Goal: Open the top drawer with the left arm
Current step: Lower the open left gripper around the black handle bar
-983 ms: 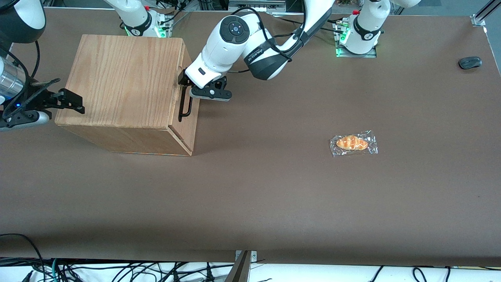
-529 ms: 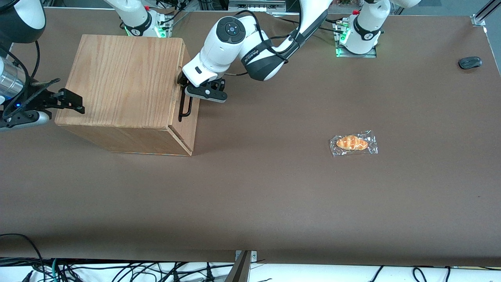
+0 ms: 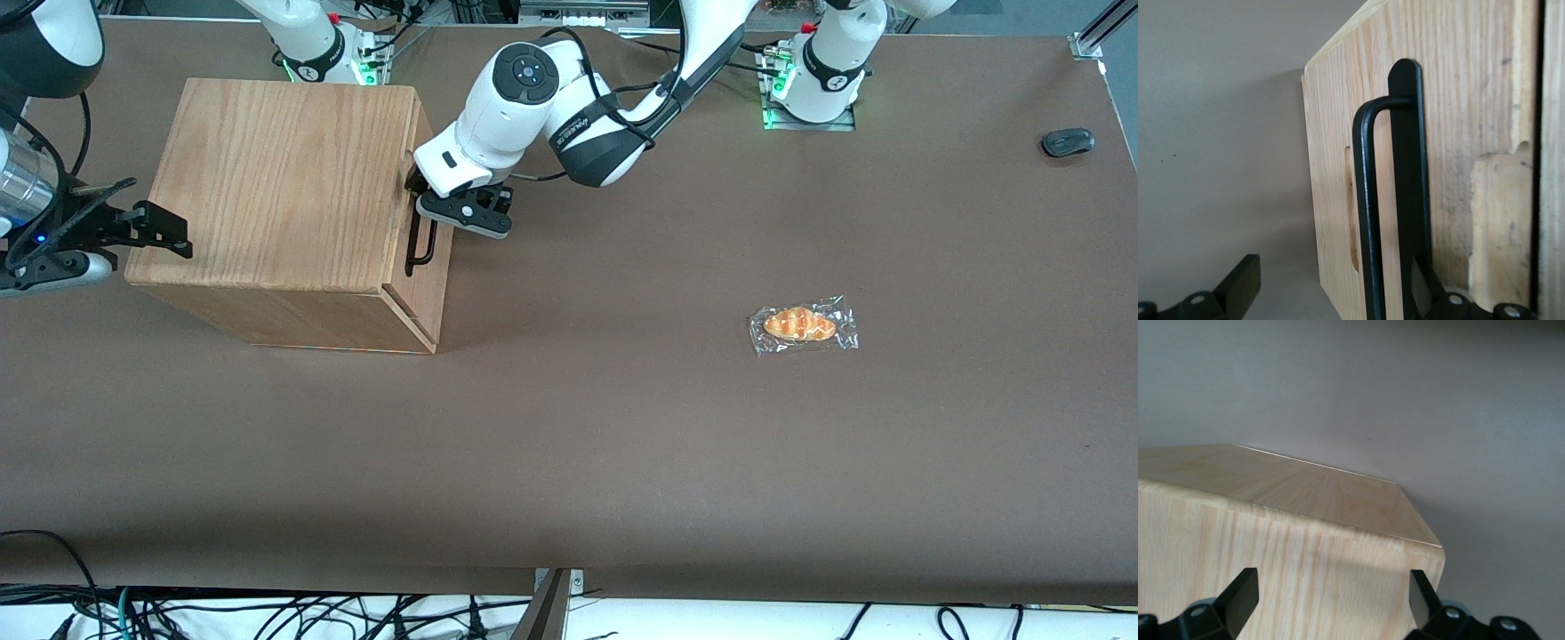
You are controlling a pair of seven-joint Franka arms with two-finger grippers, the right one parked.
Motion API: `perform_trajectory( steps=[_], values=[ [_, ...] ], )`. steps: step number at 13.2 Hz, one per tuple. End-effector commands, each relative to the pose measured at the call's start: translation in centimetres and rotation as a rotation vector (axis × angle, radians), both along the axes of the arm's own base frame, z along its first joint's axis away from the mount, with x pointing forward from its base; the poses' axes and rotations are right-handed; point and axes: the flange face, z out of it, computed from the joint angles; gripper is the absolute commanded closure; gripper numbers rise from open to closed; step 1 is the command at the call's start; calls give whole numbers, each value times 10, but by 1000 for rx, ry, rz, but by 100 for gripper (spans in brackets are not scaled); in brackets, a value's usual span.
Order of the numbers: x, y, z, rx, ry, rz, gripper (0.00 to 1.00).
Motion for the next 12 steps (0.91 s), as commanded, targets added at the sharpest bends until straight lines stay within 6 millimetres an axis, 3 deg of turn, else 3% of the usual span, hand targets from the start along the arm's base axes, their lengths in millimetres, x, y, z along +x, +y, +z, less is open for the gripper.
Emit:
perform_trajectory(
  steps=[1, 12],
  values=[
    [1, -6, -7, -6, -9, -26, 0],
    [-4, -9, -16, 26, -32, -46, 0]
  ],
)
